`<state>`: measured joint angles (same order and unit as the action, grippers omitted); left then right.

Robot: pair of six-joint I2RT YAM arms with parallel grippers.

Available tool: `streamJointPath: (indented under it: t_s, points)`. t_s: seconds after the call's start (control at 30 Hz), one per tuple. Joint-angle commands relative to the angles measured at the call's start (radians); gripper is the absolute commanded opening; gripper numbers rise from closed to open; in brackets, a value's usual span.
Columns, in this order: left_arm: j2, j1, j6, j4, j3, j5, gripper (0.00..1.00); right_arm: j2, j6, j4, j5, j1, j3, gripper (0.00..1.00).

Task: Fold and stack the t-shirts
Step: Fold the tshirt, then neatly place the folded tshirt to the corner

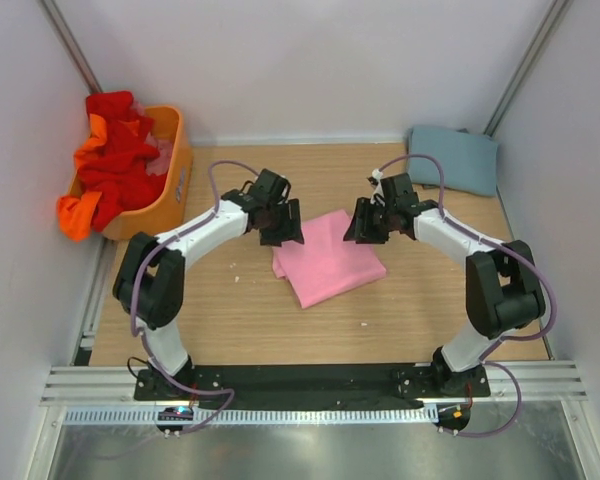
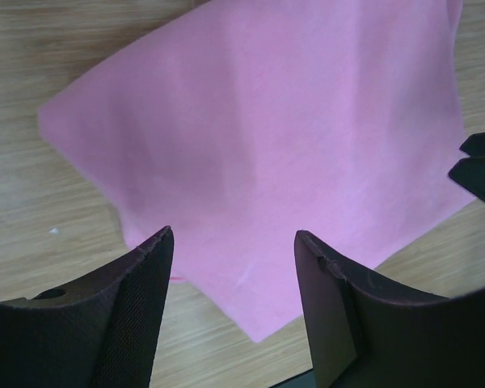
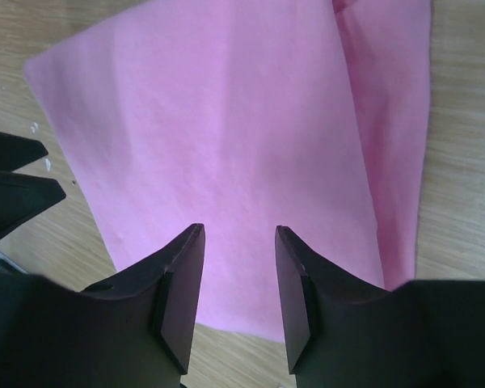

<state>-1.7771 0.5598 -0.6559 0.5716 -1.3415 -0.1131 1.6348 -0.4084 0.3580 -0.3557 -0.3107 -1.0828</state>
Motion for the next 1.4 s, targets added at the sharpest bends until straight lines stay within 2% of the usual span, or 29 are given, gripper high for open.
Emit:
streamJointPath:
  t_s: [0.0, 0.27, 0.37, 0.47, 0.5, 0.57, 0.6, 0.63, 0.73, 0.77, 0.87, 1.0, 1.13, 1.2, 1.37]
  points:
    - [-0.059, 0.022, 0.061, -0.059, -0.077, 0.003, 0.63, -0.01, -0.042, -0.114, -0.003, -0.01, 0.108, 0.46]
    - [-0.235, 0.022, 0.15, -0.012, -0.18, 0.039, 0.61, -0.127, -0.145, -0.163, 0.086, -0.139, 0.336, 0.45]
    - [-0.243, 0.022, 0.18, 0.022, -0.215, 0.061, 0.61, -0.153, -0.142, -0.099, 0.107, -0.212, 0.302, 0.45]
    - [-0.188, 0.022, 0.193, 0.075, -0.252, 0.078, 0.61, -0.225, -0.119, -0.005, 0.145, -0.222, 0.209, 0.53]
    - [-0.141, 0.022, 0.2, 0.089, -0.261, 0.088, 0.61, -0.24, -0.106, 0.057, 0.167, -0.222, 0.133, 0.62]
    - [-0.085, 0.022, 0.205, 0.134, -0.277, 0.105, 0.62, -0.259, -0.066, 0.119, 0.246, -0.214, 0.052, 0.73]
    - [-0.05, 0.022, 0.214, 0.152, -0.28, 0.133, 0.63, -0.262, -0.053, 0.165, 0.268, -0.208, -0.012, 0.83]
    - [0.008, 0.022, 0.219, 0.172, -0.28, 0.145, 0.63, -0.262, -0.037, 0.18, 0.285, -0.176, -0.035, 0.87]
    - [0.143, 0.022, 0.24, 0.247, -0.243, 0.193, 0.66, -0.244, -0.017, 0.193, 0.249, -0.091, -0.06, 0.91]
    - [0.178, 0.022, 0.243, 0.272, -0.222, 0.204, 0.66, -0.233, -0.007, 0.177, 0.229, -0.026, -0.055, 0.91]
    - [0.325, 0.022, 0.256, 0.304, -0.108, 0.251, 0.67, -0.181, 0.011, 0.141, 0.17, 0.056, -0.034, 0.91]
    - [0.531, 0.02, 0.266, 0.326, 0.072, 0.312, 0.67, -0.08, 0.031, 0.073, 0.077, 0.093, -0.029, 0.92]
    - [0.738, 0.019, 0.269, 0.324, 0.186, 0.348, 0.7, 0.016, 0.026, -0.002, -0.021, 0.113, -0.016, 0.96]
    - [0.839, 0.018, 0.269, 0.324, 0.238, 0.368, 0.74, 0.068, 0.019, -0.045, -0.043, 0.113, -0.003, 0.97]
    - [0.964, 0.017, 0.253, 0.335, 0.309, 0.426, 0.79, 0.141, -0.013, -0.123, -0.066, 0.116, 0.047, 0.97]
